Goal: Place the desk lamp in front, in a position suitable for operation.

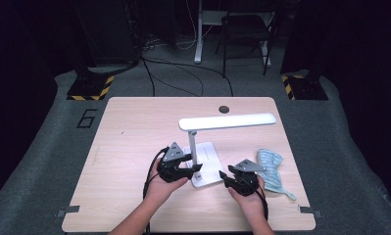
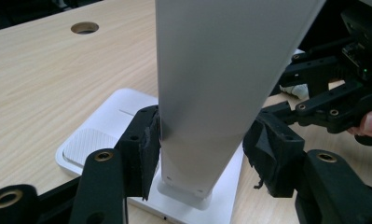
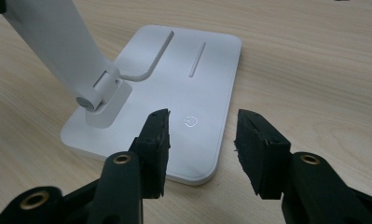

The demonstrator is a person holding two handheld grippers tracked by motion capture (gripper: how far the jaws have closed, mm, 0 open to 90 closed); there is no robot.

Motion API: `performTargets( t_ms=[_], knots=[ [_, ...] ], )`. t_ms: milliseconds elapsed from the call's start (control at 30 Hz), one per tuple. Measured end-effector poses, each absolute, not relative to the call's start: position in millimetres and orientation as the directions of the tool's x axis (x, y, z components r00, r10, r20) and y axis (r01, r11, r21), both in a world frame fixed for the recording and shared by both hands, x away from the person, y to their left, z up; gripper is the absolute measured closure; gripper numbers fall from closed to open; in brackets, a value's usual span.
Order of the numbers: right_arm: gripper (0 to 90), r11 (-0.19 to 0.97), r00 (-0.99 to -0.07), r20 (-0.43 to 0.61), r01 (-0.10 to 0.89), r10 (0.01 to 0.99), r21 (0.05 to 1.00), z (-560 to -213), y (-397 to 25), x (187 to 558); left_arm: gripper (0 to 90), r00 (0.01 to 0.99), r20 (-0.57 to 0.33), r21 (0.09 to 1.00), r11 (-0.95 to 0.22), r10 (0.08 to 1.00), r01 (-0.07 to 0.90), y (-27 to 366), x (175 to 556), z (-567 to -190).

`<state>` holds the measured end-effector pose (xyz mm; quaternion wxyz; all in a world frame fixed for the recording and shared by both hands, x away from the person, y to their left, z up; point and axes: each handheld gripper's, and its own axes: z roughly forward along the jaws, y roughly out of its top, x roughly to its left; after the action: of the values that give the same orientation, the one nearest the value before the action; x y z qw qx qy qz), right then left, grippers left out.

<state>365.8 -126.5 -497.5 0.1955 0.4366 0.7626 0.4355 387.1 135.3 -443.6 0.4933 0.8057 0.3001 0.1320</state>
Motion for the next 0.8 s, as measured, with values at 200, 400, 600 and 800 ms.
performTargets(
  t_ms=[200, 400, 600, 800],
  knots=[
    [54.1, 0.239, -0.544, 0.081, 0.490, 0.835, 0.838, -498, -126, 367, 52.5, 0.786, -0.047, 0.877, -0.351, 0.616, 0.327, 134, 387, -440],
    [54.0, 0.232, -0.540, 0.090, 0.498, 0.837, 0.836, -498, -127, 367, 53.5, 0.790, -0.028, 0.878, -0.362, 0.613, 0.312, 135, 385, -440],
    [54.0, 0.236, -0.544, 0.089, 0.499, 0.834, 0.834, -497, -127, 366, 53.6, 0.803, -0.029, 0.876, -0.372, 0.595, 0.307, 138, 381, -440],
    [54.0, 0.256, -0.560, 0.083, 0.500, 0.824, 0.828, -501, -123, 366, 53.6, 0.807, -0.037, 0.878, -0.366, 0.589, 0.307, 142, 377, -440]
  ],
)
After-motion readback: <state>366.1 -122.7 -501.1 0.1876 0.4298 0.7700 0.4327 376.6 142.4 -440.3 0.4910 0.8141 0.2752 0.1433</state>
